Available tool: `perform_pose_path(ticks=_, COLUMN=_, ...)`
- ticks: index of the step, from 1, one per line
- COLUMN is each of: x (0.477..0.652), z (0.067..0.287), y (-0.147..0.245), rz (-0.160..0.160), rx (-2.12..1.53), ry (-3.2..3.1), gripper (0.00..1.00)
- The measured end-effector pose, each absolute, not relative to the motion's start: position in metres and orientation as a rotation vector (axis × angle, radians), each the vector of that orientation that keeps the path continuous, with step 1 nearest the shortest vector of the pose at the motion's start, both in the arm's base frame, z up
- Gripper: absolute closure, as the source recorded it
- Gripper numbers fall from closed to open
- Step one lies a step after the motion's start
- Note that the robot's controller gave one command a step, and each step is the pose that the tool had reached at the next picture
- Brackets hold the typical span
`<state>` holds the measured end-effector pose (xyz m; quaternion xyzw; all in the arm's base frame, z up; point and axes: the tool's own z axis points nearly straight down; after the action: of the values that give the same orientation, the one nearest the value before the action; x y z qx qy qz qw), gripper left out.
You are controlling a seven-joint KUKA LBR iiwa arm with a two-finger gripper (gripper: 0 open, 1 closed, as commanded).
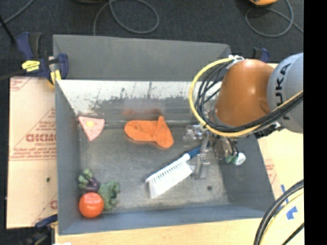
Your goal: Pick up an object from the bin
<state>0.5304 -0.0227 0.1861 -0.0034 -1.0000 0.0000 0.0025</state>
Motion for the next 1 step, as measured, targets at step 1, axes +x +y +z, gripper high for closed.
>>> perform_pose_path(ticks=1, x=0.5320, z=0.1902, y=-0.0228, rz=0.001, rx=-0.010, ry=-3.144, gripper=0.00)
